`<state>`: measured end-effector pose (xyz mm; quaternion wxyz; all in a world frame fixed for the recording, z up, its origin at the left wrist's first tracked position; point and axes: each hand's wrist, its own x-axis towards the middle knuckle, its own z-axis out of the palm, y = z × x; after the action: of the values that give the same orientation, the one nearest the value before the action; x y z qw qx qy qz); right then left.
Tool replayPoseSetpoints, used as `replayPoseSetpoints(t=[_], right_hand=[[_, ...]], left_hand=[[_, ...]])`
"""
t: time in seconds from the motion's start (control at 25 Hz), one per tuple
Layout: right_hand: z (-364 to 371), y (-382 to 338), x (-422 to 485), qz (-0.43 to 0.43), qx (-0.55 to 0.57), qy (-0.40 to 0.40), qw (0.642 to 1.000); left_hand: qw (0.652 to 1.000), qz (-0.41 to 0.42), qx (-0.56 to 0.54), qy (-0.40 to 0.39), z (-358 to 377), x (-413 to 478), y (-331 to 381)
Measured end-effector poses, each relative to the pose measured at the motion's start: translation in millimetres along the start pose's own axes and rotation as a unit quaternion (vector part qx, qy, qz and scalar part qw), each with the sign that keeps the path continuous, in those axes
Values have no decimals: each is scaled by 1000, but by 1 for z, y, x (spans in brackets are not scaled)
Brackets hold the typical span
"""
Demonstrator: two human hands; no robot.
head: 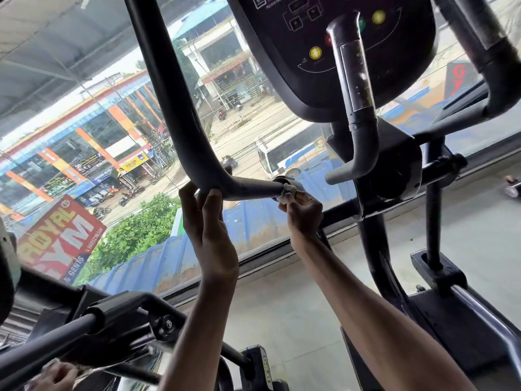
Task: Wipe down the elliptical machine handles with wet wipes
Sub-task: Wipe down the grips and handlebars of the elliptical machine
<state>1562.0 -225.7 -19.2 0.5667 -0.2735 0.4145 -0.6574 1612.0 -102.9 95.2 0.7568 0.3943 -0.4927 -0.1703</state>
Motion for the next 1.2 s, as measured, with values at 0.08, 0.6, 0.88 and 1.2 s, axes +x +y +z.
replayPoseSetpoints(t=[0.08,0.6,0.88,1.2], right_hand=[[-11,-11,-11,23,56,-42,997],[-61,-59,-95,-108,-44,-200,973],[-72,-83,-116,-123,-69,-169,976],[-90,-90,-90,-178,-152,-263,936]], left_hand=[[1000,-1,7,-6,-1,-3,-2],[965,-184,141,-120,-27,-35,-8],[948,-202,206,-133,-25,-39,10],[945,-256,186,-83,-5,-31,5]])
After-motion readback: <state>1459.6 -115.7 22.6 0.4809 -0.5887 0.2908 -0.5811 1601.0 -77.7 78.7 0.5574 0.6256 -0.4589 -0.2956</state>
